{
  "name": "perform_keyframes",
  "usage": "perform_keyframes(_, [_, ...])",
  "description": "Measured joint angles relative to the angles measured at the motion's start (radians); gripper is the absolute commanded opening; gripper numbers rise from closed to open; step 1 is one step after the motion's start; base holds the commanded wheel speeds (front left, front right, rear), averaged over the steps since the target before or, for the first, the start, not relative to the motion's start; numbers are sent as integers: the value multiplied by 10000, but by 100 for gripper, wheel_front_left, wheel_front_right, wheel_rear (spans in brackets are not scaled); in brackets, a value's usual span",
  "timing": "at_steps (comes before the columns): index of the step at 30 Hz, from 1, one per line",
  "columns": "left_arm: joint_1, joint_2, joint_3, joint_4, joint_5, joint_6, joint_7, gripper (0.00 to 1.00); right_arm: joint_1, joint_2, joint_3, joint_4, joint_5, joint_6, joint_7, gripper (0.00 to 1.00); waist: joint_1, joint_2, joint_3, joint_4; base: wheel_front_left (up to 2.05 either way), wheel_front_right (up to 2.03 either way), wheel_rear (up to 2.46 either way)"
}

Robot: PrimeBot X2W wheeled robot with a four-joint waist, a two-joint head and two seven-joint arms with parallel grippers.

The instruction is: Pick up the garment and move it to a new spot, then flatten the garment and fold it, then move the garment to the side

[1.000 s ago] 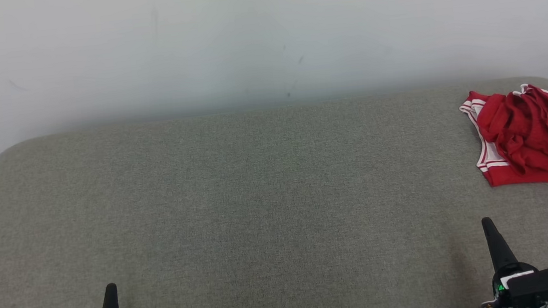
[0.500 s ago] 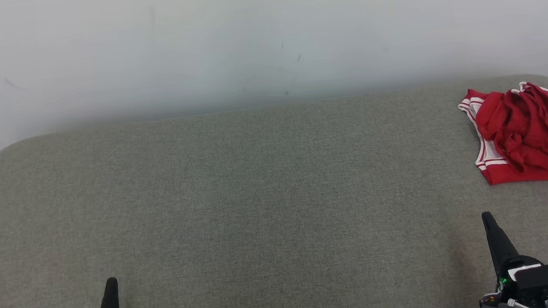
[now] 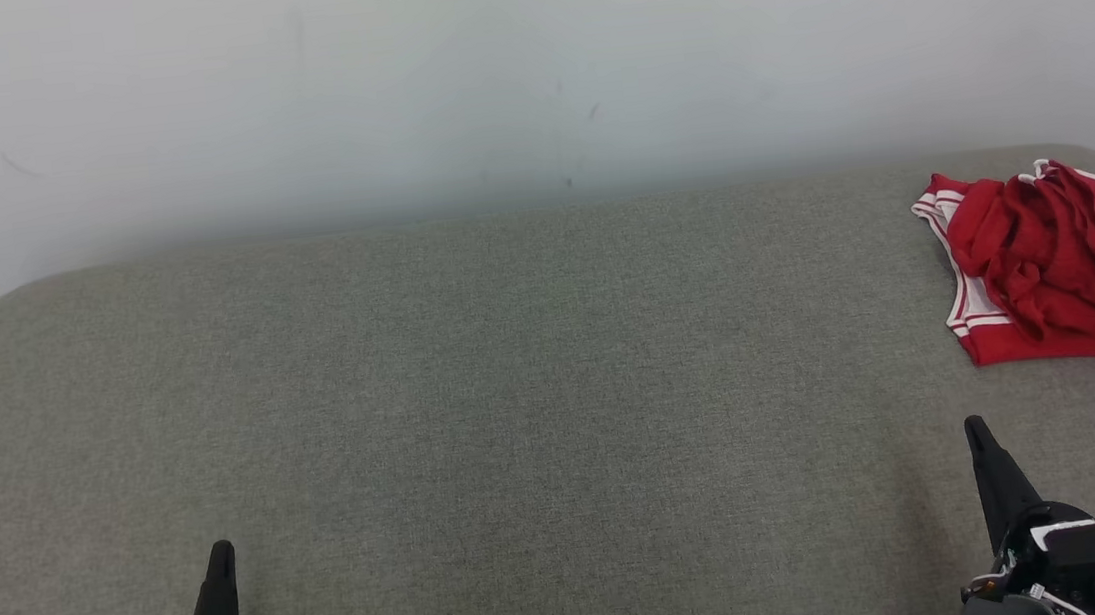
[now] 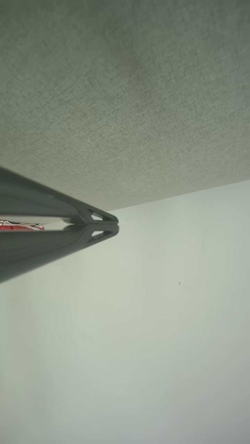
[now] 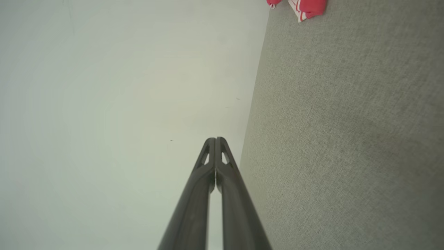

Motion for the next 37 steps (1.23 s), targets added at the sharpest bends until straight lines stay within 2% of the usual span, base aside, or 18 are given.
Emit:
perform_keyframes(15, [-182, -4, 69, 42, -1076, -17, 284, 0, -150, 10, -104, 36, 1034, 0, 247, 0, 0, 0, 56, -51, 0, 0, 0])
perform_keyframes(37, [-188, -6, 71, 44, -1083, -17, 284, 0, -153, 12, -109, 36, 1032, 0, 249, 0, 0, 0, 56, -50, 0, 0, 0])
